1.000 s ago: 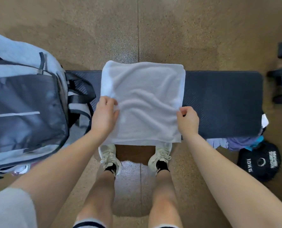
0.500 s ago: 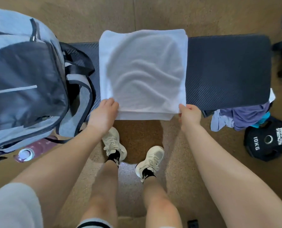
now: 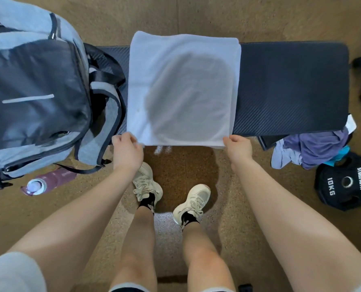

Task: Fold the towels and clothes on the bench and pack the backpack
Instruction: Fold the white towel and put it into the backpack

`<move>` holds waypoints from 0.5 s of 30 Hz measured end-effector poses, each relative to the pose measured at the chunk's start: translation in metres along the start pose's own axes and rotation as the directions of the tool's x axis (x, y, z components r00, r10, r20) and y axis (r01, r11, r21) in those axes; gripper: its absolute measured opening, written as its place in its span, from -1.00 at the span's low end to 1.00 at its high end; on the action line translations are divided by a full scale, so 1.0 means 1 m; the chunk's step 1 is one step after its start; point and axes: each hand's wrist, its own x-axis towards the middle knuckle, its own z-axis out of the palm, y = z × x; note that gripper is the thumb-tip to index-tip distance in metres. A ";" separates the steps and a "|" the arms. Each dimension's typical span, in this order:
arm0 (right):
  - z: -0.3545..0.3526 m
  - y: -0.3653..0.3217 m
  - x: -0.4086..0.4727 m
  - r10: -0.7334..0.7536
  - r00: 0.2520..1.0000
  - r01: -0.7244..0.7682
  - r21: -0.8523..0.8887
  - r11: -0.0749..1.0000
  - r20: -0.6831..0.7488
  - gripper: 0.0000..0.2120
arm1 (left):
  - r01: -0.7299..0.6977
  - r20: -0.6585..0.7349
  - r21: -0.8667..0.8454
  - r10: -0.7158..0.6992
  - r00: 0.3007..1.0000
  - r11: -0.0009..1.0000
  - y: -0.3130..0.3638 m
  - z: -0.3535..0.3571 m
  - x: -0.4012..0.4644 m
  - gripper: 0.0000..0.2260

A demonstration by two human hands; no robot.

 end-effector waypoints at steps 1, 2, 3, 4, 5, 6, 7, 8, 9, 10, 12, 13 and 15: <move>0.001 0.001 0.001 0.004 1.000 -0.003 0.007 1.000 -0.028 -0.86 | 0.030 -0.033 -0.095 -0.033 0.999 0.995 0.003 0.003 0.000 -0.82; 0.002 0.004 0.001 0.021 0.999 -0.019 0.034 0.999 -0.050 -0.86 | 0.063 -0.055 -0.203 -0.075 0.996 0.977 0.005 0.005 0.002 -0.82; 0.002 0.006 0.001 0.043 0.998 -0.038 0.085 0.996 -0.054 -0.87 | 0.113 -0.055 -0.299 -0.135 0.989 0.948 0.006 0.007 0.004 -0.81; 0.001 0.008 0.001 0.059 0.997 -0.051 0.149 0.987 -0.047 -0.89 | 0.179 -0.039 -0.365 -0.207 0.978 0.914 0.006 0.010 0.007 -0.78; -0.001 0.010 0.001 0.057 0.997 -0.047 0.194 0.980 -0.045 -0.88 | 0.249 -0.004 -0.398 -0.273 0.962 0.883 0.005 0.012 0.010 -0.76; -0.003 0.012 0.000 0.044 0.998 -0.032 0.220 0.975 -0.050 -0.86 | 0.306 0.050 -0.427 -0.316 0.948 0.851 0.003 0.013 0.012 -0.79; -0.005 0.013 -0.001 0.033 0.998 -0.019 0.251 0.968 -0.053 -0.85 | 0.348 0.118 -0.483 -0.334 0.935 0.803 0.003 0.014 0.013 -0.86; -0.008 0.013 -0.003 0.024 0.998 -0.008 0.282 0.959 -0.055 -0.85 | 0.386 0.194 -0.555 -0.337 0.921 0.737 0.004 0.014 0.013 -0.94; -0.011 0.013 -0.004 0.015 0.998 0.004 0.305 0.952 -0.059 -0.85 | 0.419 0.266 -0.627 -0.325 0.908 0.657 0.005 0.013 0.011 -0.95; -0.013 0.014 -0.005 0.009 0.998 0.013 0.326 0.945 -0.066 -0.85 | 0.454 0.338 -0.690 -0.304 0.891 0.563 0.005 0.011 0.009 -0.94; -0.020 0.015 -0.007 0.008 0.996 0.020 0.301 0.954 -0.092 -0.84 | 0.492 0.430 -0.768 -0.239 0.871 0.410 0.003 0.004 0.002 -0.96; -0.025 0.016 -0.008 0.009 0.996 0.016 0.266 0.964 -0.090 -0.81 | 0.490 0.442 -0.770 -0.212 0.871 0.407 0.001 0.000 -0.001 -0.96; -0.038 0.019 -0.010 0.027 1.000 -0.028 0.233 0.972 0.006 -0.75 | 0.459 0.411 -0.743 -0.209 0.887 0.488 -0.003 -0.009 -0.009 -0.95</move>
